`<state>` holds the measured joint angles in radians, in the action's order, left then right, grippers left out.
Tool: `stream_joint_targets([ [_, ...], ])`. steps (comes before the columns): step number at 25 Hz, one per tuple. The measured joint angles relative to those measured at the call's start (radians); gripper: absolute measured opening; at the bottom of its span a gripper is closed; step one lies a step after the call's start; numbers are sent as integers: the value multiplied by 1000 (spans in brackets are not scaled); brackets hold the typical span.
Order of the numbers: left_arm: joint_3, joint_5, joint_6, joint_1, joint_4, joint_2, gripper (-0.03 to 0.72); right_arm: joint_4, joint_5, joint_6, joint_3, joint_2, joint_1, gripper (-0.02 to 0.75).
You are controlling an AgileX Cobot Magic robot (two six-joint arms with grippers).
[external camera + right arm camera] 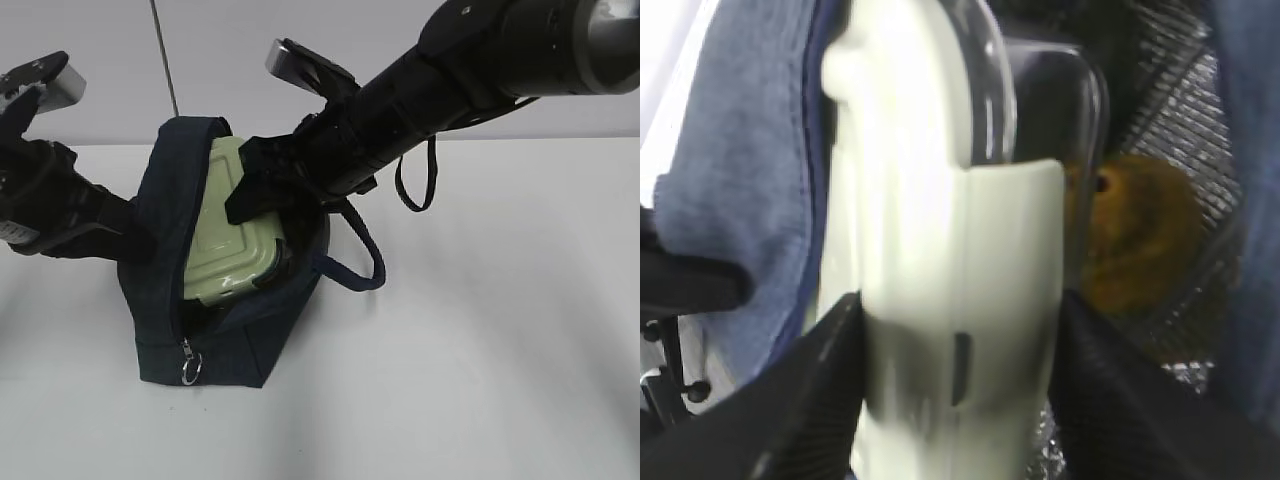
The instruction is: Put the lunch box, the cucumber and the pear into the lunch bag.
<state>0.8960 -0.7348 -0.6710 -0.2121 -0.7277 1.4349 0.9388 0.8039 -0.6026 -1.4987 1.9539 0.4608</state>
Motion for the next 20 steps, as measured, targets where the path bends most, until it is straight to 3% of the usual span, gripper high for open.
stream_joint_targets([
  [4,0,0,0,0,0,0,-16,32,45,-40,-38,0,7,543],
  [7,0,-4,0,0,0,0,-16,28,103,-40,-89,0,-2,568],
  [16,0,-7,0,0,1,0,-16,-373,132,246,-201,-26,-11,571],
  [20,0,-8,0,0,1,0,-16,-414,137,280,-203,-14,-11,566],
])
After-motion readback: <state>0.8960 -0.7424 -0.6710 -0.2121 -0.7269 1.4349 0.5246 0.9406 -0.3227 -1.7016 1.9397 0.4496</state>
